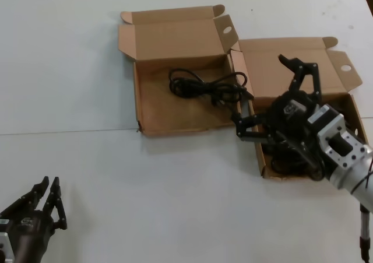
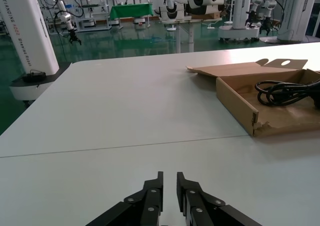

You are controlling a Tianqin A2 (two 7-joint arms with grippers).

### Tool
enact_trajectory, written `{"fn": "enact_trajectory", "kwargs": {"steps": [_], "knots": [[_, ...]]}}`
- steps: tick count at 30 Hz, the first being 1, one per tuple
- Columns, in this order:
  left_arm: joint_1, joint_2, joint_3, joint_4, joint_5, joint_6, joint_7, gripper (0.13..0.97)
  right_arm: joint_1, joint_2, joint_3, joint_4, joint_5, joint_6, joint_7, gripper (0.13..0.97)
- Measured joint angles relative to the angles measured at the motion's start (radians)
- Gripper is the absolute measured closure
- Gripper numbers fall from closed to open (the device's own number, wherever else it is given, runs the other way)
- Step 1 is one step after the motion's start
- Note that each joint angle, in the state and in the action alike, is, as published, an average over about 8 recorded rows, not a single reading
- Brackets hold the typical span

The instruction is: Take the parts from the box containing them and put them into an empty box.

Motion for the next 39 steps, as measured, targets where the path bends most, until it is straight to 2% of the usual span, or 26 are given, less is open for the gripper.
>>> {"fn": "enact_trajectory", "kwargs": {"steps": [11, 19, 23, 31, 32, 39], "knots": [[0.0, 0.0, 0.0, 0.0, 0.0, 0.0, 0.0, 0.806, -0.083, -0.007, 0.021, 0.021, 0.013, 0.073, 0.0, 0.129], [0.0, 0.0, 0.0, 0.0, 0.0, 0.0, 0.0, 0.64, -0.144, -0.013, 0.037, 0.036, 0.022, 0.126, 0.0, 0.129], [0.0, 0.0, 0.0, 0.0, 0.0, 0.0, 0.0, 0.64, -0.174, -0.016, 0.045, 0.044, 0.026, 0.152, 0.0, 0.129], [0.0, 0.0, 0.0, 0.0, 0.0, 0.0, 0.001, 0.425, -0.234, -0.021, 0.06, 0.059, 0.035, 0.205, 0.0, 0.129], [0.0, 0.0, 0.0, 0.0, 0.0, 0.0, 0.001, 0.425, -0.242, -0.022, 0.062, 0.061, 0.036, 0.211, 0.0, 0.129], [0.0, 0.0, 0.0, 0.0, 0.0, 0.0, 0.0, 0.282, -0.295, -0.026, 0.075, 0.075, 0.044, 0.258, 0.0, 0.129]]}}
